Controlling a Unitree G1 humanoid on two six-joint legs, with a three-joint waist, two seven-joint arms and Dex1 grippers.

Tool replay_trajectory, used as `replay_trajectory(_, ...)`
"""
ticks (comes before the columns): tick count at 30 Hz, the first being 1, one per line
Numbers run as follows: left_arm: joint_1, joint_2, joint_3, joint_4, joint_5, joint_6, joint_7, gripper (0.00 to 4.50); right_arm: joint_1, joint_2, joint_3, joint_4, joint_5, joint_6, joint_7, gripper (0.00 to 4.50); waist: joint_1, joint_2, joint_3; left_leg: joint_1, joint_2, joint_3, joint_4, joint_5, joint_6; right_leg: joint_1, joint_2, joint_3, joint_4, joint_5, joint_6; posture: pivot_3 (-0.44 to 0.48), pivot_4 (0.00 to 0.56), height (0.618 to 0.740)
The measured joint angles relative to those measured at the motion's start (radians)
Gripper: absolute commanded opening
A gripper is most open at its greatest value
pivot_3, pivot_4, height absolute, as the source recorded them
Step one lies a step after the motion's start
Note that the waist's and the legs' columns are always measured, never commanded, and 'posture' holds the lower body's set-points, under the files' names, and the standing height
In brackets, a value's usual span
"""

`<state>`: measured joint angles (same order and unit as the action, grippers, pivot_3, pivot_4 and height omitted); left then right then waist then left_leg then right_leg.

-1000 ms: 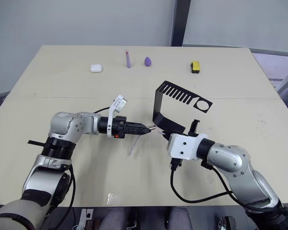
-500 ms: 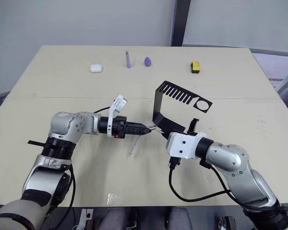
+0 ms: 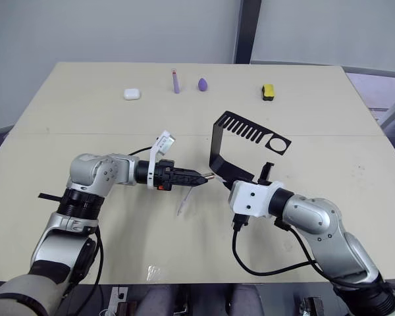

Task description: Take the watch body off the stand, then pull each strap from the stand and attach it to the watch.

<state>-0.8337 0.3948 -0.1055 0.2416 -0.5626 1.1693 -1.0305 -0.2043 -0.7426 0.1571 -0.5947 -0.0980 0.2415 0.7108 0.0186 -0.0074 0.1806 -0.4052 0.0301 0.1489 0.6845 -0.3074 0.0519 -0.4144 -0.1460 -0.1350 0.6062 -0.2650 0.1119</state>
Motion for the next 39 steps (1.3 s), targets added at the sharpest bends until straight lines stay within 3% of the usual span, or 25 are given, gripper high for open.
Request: replay_trajectory(39,0.012,-0.02,0.008,0.0,-0.01,0.0,0.012,1.57,0.02,-0.015,-0.015,-0.022,0.008,0.023,0.01,0.0,-0.001,0.0,0.0,0.0,0.0,0.0,0.0,0.0,0.0,0.0,0.0,0.0,0.0,0.0,0.0,0.0,0.15,0.74)
